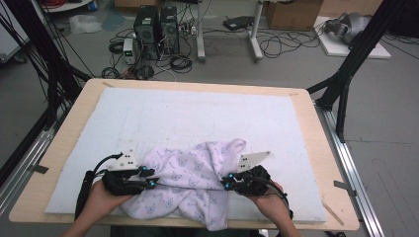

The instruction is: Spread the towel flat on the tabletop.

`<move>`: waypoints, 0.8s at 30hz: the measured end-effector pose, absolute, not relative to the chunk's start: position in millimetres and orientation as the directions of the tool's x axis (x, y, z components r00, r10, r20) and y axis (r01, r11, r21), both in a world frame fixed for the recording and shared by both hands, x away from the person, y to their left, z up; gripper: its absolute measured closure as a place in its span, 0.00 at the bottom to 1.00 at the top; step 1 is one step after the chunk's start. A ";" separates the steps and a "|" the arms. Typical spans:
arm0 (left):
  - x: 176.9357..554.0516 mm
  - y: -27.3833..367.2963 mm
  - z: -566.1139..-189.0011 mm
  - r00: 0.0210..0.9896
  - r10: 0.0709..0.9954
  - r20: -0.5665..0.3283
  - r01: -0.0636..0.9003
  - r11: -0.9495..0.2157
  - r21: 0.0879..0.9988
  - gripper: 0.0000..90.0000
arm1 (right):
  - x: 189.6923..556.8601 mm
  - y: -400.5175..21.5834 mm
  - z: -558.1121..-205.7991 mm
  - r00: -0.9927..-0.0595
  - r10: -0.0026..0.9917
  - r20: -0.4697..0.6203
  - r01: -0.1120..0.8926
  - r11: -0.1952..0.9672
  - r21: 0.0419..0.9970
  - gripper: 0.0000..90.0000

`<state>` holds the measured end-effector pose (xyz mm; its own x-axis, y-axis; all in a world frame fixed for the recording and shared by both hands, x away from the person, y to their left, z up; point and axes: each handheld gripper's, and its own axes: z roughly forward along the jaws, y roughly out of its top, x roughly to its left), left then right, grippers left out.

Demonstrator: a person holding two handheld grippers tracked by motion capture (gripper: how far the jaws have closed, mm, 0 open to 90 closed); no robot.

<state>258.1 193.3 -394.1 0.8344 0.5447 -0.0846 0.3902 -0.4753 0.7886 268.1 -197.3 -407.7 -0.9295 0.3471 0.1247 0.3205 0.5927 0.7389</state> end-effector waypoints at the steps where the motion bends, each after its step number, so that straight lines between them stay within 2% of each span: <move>1: 258.1 193.3 -394.1 0.834 0.545 -0.085 0.390 -0.475 0.789 0.61 | 266.3 -199.2 -406.0 -0.935 0.327 0.137 0.315 0.588 0.745 0.89; 2: 260.0 195.7 -389.8 0.832 0.550 -0.080 0.385 -0.468 0.795 0.61 | 266.3 -199.2 -406.0 -0.935 0.327 0.137 0.315 0.588 0.745 0.89; 3: 262.4 198.2 -385.2 0.829 0.553 -0.078 0.381 -0.458 0.803 0.56 | 263.1 -202.6 -397.3 -0.938 0.320 0.135 0.306 0.575 0.759 0.83; 7: 278.9 202.3 -372.7 0.817 0.572 -0.069 0.372 -0.433 0.821 0.55 | 265.6 -206.1 -378.3 -0.939 0.326 0.112 0.283 0.539 0.793 0.75; 8: 284.5 201.5 -372.1 0.812 0.579 -0.070 0.376 -0.429 0.821 0.55 | 273.8 -206.2 -368.7 -0.932 0.350 0.091 0.274 0.520 0.809 0.66; 9: 290.3 200.2 -372.3 0.809 0.584 -0.063 0.377 -0.433 0.819 0.55 | 273.8 -206.2 -368.7 -0.932 0.350 0.091 0.274 0.520 0.809 0.66; 10: 295.5 197.9 -373.8 0.804 0.592 -0.062 0.383 -0.434 0.816 0.55 | 286.6 -204.8 -366.9 -0.918 0.390 0.067 0.281 0.522 0.806 0.61; 17: 322.3 181.6 -406.4 0.796 0.602 -0.062 0.437 -0.500 0.748 0.53 | 321.4 -200.7 -399.0 -0.881 0.454 0.134 0.384 0.520 0.763 0.52; 19: 327.8 177.8 -422.2 0.805 0.583 -0.108 0.479 -0.533 0.697 0.54 | 326.4 -198.9 -411.3 -0.874 0.463 0.148 0.405 0.527 0.747 0.52; 20: 328.5 175.5 -429.6 0.811 0.572 -0.121 0.492 -0.556 0.669 0.63 | 330.8 -197.2 -422.5 -0.869 0.464 0.173 0.433 0.542 0.720 0.54; 21: 326.0 175.4 -434.0 0.827 0.554 -0.094 0.459 -0.568 0.683 0.69 | 333.2 -196.0 -426.9 -0.865 0.467 0.183 0.449 0.560 0.696 0.60; 22: 326.0 175.4 -434.0 0.827 0.554 -0.094 0.459 -0.568 0.683 0.81 | 333.2 -196.0 -426.9 -0.865 0.467 0.183 0.449 0.560 0.696 0.60; 23: 326.2 175.6 -433.1 0.827 0.552 -0.108 0.466 -0.566 0.680 0.81 | 335.8 -195.4 -430.4 -0.871 0.451 0.197 0.451 0.573 0.684 0.68; 24: 325.3 175.6 -432.0 0.828 0.554 -0.088 0.456 -0.573 0.680 0.88 | 337.8 -194.6 -432.5 -0.874 0.439 0.208 0.452 0.577 0.680 0.76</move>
